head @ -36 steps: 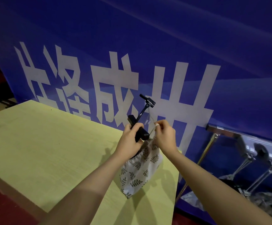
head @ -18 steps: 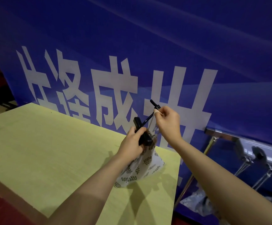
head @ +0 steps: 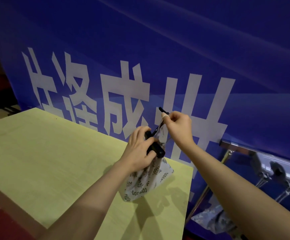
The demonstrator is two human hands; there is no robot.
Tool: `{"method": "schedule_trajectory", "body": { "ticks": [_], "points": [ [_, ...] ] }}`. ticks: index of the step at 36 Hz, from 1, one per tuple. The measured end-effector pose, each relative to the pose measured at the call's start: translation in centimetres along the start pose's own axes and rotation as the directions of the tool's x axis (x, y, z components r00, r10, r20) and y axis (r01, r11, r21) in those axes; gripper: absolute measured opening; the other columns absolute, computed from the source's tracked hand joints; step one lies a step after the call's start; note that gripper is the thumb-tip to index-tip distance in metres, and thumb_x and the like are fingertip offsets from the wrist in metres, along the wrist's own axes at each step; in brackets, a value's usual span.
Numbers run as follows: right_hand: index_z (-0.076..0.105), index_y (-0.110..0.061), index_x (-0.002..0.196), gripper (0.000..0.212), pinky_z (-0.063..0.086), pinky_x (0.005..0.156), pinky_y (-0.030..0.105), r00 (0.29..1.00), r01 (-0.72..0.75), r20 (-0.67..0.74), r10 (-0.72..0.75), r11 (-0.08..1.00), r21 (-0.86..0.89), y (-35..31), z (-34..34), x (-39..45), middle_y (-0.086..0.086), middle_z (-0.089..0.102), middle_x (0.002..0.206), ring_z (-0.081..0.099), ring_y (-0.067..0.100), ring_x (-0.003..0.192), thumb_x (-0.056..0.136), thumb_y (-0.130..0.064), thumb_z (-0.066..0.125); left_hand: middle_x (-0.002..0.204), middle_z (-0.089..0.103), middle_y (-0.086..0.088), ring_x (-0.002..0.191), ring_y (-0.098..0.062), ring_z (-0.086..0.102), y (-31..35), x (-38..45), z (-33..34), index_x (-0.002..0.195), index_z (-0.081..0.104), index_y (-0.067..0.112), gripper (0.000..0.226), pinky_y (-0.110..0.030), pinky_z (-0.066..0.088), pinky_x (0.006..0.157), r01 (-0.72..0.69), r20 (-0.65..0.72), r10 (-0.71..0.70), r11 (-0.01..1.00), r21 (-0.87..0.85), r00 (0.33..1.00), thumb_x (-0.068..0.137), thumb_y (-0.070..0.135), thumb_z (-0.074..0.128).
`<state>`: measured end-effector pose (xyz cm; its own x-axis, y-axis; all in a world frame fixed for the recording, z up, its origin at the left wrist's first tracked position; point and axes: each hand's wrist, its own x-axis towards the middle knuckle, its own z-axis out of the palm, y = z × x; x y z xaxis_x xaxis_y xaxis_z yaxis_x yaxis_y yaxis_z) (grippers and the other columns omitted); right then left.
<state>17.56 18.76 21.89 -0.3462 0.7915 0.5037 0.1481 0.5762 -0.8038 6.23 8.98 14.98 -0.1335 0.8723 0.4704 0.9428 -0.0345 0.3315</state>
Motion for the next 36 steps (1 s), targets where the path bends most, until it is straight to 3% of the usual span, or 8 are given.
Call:
{"method": "schedule_trajectory", "body": {
  "ticks": [4, 7, 12, 19, 24, 29, 33, 36],
  "points": [
    [0.053, -0.004, 0.060, 0.039, 0.039, 0.054, 0.028, 1.000, 0.005, -0.007, -0.004, 0.991, 0.135, -1.6, 0.2, 0.7, 0.000, 0.043, 0.049, 0.040, 0.011, 0.049, 0.092, -0.025, 0.059, 0.142, 0.043, -0.005, 0.138, -0.023, 0.025, 0.3, 1.0, -0.7, 0.110, 0.060, 0.012, 0.056, -0.035, 0.017, 0.114, 0.069, 0.026, -0.069, 0.997, -0.021, 0.997, 0.092, 0.054, 0.028],
    [0.045, -0.013, 0.051, 0.045, 0.040, 0.055, 0.025, 0.999, 0.033, -0.028, -0.029, 0.988, 0.151, -2.9, 0.3, 1.2, -0.008, 0.042, 0.043, 0.041, 0.008, 0.046, 0.093, -0.024, 0.059, 0.115, 0.054, -0.001, 0.124, -0.025, 0.039, 0.5, 2.0, -0.9, 0.096, 0.062, 0.014, 0.038, -0.036, 0.029, 0.108, 0.148, -0.002, -0.149, 0.987, -0.068, 0.989, 0.091, 0.049, 0.048],
    [0.038, -0.019, 0.047, 0.050, 0.040, 0.055, 0.031, 0.998, 0.060, -0.039, -0.054, 0.981, 0.184, -4.1, 0.4, 1.6, -0.013, 0.037, 0.034, 0.035, 0.003, 0.037, 0.094, -0.021, 0.057, 0.088, 0.045, 0.005, 0.104, -0.023, 0.044, 1.5, 2.8, -1.7, 0.085, 0.036, 0.026, 0.035, -0.038, 0.041, 0.090, 0.234, -0.020, -0.241, 0.957, -0.172, 0.970, 0.080, 0.049, 0.062],
    [0.041, -0.010, 0.054, 0.045, 0.033, 0.049, 0.025, 1.000, -0.017, -0.016, 0.022, 0.960, 0.278, -5.3, 0.2, 1.6, -0.001, 0.033, 0.045, 0.030, 0.009, 0.041, 0.095, -0.021, 0.054, 0.095, 0.052, 0.005, 0.101, -0.020, 0.043, 2.8, 3.1, -2.3, 0.099, 0.038, 0.026, 0.039, -0.030, 0.029, 0.090, 0.263, 0.011, -0.264, 0.956, -0.129, 0.964, 0.078, 0.049, 0.062],
    [0.048, -0.013, 0.053, 0.045, 0.034, 0.050, 0.023, 0.999, 0.017, -0.034, -0.008, 0.964, 0.266, -6.3, -0.8, 1.6, 0.003, 0.041, 0.049, 0.036, 0.011, 0.046, 0.096, -0.026, 0.053, 0.109, 0.054, -0.003, 0.107, -0.026, 0.042, 3.1, 3.3, -1.7, 0.112, 0.043, 0.028, 0.047, -0.038, 0.027, 0.090, 0.294, -0.010, -0.294, 0.956, 0.004, 0.956, 0.087, 0.067, 0.036],
    [0.050, -0.008, 0.055, 0.045, 0.039, 0.052, 0.023, 0.998, 0.046, -0.056, -0.033, 0.967, 0.249, -6.8, -1.3, 1.1, 0.011, 0.046, 0.054, 0.041, 0.016, 0.050, 0.095, -0.028, 0.054, 0.118, 0.046, -0.005, 0.114, -0.026, 0.034, 5.9, 4.2, -2.3, 0.096, 0.055, 0.024, 0.049, -0.037, 0.025, 0.095, 0.344, -0.090, -0.339, 0.937, 0.062, 0.937, 0.088, 0.066, 0.032],
    [0.050, -0.008, 0.055, 0.043, 0.037, 0.046, 0.013, 0.997, 0.050, -0.076, -0.030, 0.957, 0.284, -7.0, -2.2, 0.3, 0.003, 0.044, 0.050, 0.039, 0.002, 0.041, 0.097, -0.021, 0.052, 0.127, 0.043, -0.007, 0.123, -0.028, 0.029, 7.7, 4.8, -2.3, 0.093, 0.058, 0.018, 0.039, -0.039, 0.022, 0.102, 0.350, -0.073, -0.345, 0.935, 0.057, 0.936, 0.094, 0.051, 0.036],
    [0.049, -0.005, 0.055, 0.043, 0.039, 0.047, 0.016, 0.991, 0.092, -0.121, -0.059, 0.953, 0.288, -7.0, -3.1, -0.1, -0.005, 0.042, 0.043, 0.036, 0.002, 0.038, 0.097, -0.018, 0.051, 0.132, 0.040, -0.009, 0.128, -0.028, 0.026, 8.2, 4.6, -1.8, 0.101, 0.058, 0.017, 0.038, -0.040, 0.021, 0.105, 0.336, -0.046, -0.333, 0.936, 0.104, 0.942, 0.094, 0.047, 0.036]
  ]
}}
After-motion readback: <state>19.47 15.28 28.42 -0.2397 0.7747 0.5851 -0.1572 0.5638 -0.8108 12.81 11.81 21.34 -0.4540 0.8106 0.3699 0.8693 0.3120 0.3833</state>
